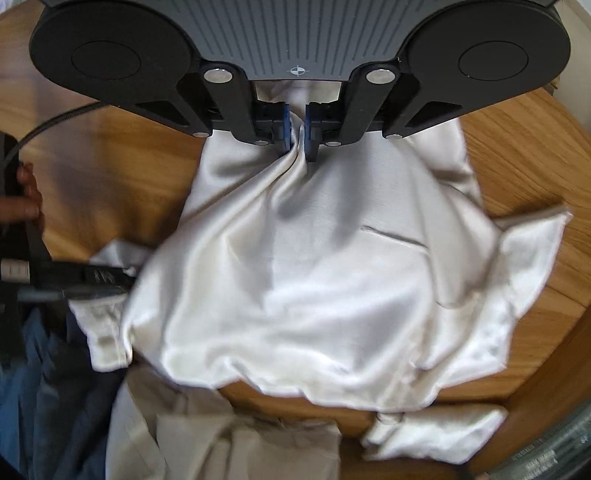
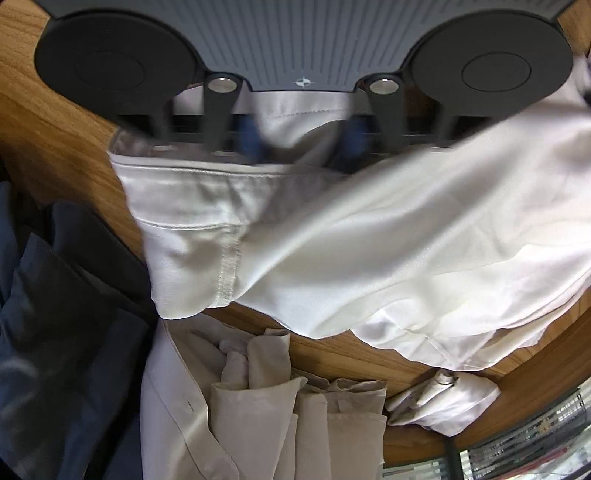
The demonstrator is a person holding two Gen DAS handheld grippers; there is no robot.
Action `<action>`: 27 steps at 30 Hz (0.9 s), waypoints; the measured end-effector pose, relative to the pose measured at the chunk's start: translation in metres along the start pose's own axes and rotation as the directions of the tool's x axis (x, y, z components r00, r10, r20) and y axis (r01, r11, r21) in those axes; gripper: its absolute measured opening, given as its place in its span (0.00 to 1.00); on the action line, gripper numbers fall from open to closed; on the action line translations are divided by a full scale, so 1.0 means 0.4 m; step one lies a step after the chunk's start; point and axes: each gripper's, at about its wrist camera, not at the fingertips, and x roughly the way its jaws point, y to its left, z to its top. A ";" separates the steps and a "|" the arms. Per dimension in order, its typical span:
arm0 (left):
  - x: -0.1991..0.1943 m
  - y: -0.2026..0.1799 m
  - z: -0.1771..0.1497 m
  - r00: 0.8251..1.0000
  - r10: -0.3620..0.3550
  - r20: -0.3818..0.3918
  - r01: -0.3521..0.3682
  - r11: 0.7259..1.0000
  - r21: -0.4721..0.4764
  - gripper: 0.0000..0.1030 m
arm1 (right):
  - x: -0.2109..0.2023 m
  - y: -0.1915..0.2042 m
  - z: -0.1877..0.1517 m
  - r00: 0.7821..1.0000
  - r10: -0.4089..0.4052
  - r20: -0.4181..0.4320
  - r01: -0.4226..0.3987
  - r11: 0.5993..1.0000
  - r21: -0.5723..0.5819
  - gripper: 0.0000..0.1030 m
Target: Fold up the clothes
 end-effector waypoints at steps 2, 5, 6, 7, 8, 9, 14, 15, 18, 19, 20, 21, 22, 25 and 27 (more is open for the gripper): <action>-0.035 0.017 0.009 0.999 0.002 0.032 -0.002 1.000 0.008 0.08 | -0.010 -0.012 -0.002 1.000 0.005 -0.010 -0.005 1.000 0.013 0.02; -0.105 0.046 0.029 0.998 -0.006 0.065 0.004 1.000 0.026 0.08 | -0.052 -0.029 -0.015 1.000 -0.009 0.002 0.009 1.000 0.014 0.02; -0.132 0.056 0.040 0.997 -0.011 0.074 0.009 1.000 0.029 0.08 | -0.075 -0.036 -0.020 1.000 -0.018 0.009 0.018 1.000 0.009 0.01; -0.158 0.064 0.054 0.996 -0.017 0.086 0.014 0.999 0.035 0.08 | -0.098 -0.043 -0.026 1.000 -0.026 0.016 0.025 1.000 0.005 0.01; -0.184 0.072 0.068 0.995 -0.023 0.097 0.019 0.999 0.041 0.08 | -0.122 -0.050 -0.032 0.999 -0.032 0.022 0.032 0.999 0.001 0.01; -0.209 0.079 0.081 0.994 -0.027 0.108 0.022 0.999 0.048 0.08 | -0.149 -0.057 -0.038 0.999 -0.040 0.030 0.040 0.999 -0.002 0.01; -0.337 0.087 0.134 0.985 -0.094 0.145 0.079 0.991 0.105 0.07 | -0.274 -0.093 -0.067 0.992 -0.103 0.077 0.103 0.995 -0.002 0.01; -0.362 0.085 0.141 0.983 -0.117 0.145 0.100 0.988 0.116 0.07 | -0.296 -0.101 -0.071 0.990 -0.115 0.085 0.115 0.993 0.006 0.01; -0.435 0.072 0.153 0.971 -0.191 0.145 0.171 0.975 0.143 0.07 | -0.377 -0.132 -0.086 0.981 -0.156 0.114 0.154 0.988 0.031 0.01; -0.456 0.067 0.158 0.966 -0.214 0.146 0.192 0.970 0.152 0.07 | -0.404 -0.144 -0.091 0.977 -0.173 0.126 0.170 0.985 0.037 0.01; -0.476 0.065 0.165 0.961 -0.235 0.148 0.211 0.965 0.158 0.07 | -0.431 -0.154 -0.094 0.971 -0.193 0.140 0.190 0.981 0.037 0.01; -0.490 0.067 0.173 0.956 -0.250 0.151 0.226 0.961 0.157 0.07 | -0.457 -0.162 -0.094 0.964 -0.215 0.156 0.212 0.977 0.032 0.01; -0.503 0.071 0.183 0.952 -0.265 0.154 0.241 0.958 0.154 0.07 | -0.484 -0.171 -0.091 0.955 -0.239 0.174 0.238 0.971 0.027 0.01; -0.523 0.105 0.221 0.942 -0.296 0.161 0.277 0.952 0.127 0.07 | -0.572 -0.199 -0.064 0.917 -0.317 0.242 0.324 0.946 0.012 0.01; -0.519 0.133 0.252 0.939 -0.294 0.178 0.277 0.954 0.115 0.07 | -0.614 -0.215 -0.026 0.891 -0.352 0.286 0.364 0.931 0.012 0.01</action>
